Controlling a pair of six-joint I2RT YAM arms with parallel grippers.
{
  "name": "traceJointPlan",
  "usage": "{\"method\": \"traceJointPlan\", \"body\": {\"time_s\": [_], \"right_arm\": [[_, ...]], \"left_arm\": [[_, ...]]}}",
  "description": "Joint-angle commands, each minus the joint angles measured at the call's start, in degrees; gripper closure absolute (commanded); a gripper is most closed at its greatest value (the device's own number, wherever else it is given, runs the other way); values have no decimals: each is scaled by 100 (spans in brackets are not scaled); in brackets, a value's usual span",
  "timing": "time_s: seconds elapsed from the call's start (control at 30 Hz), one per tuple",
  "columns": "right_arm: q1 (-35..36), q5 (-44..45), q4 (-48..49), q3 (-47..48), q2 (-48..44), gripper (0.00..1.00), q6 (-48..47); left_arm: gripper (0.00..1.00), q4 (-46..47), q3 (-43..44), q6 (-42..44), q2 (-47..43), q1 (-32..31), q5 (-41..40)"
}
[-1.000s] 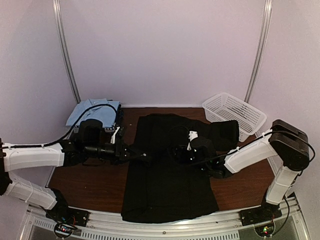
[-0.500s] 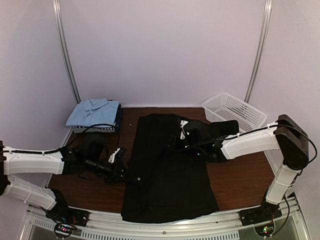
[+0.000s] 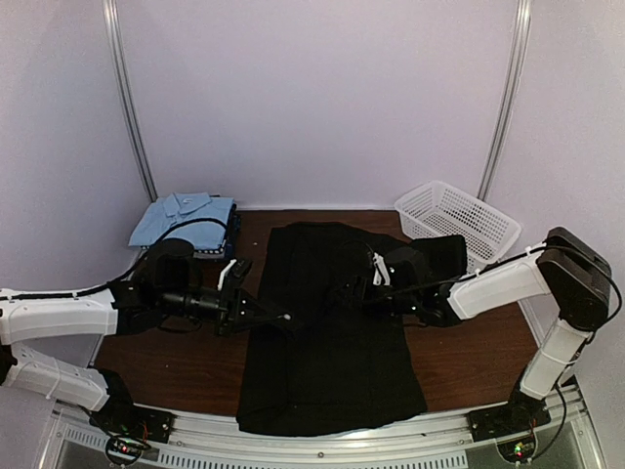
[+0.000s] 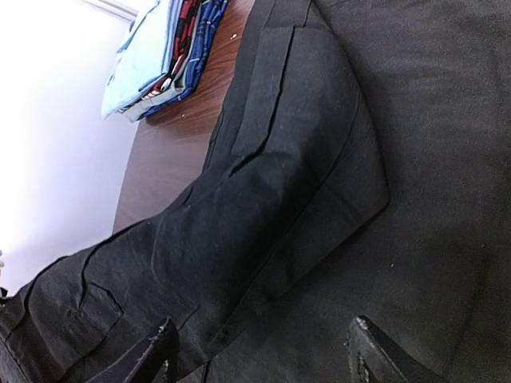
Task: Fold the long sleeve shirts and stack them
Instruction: Fold the sleeve of the 1/3-folded shirt.
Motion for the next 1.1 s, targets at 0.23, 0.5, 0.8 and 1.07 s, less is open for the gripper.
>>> {"method": "traceJointPlan", "body": {"time_s": [0.23,0.5,0.8,1.07], "right_arm": [[-95,-687,2305,-577,437,15,1733],[-95,-523,3231,-614,1017,4,2582],[-82,-325,4011,-394,1837,0,3397],[-101,16,4404,-199,2086,0,3830]], "left_arm": [[100,837,170,-563,124,-23,217],[100,1053,155,-596,233,-23,315],[100,1197,172,-587,324,-23,445],[100,1035,244,-438,351,-23,505]]}}
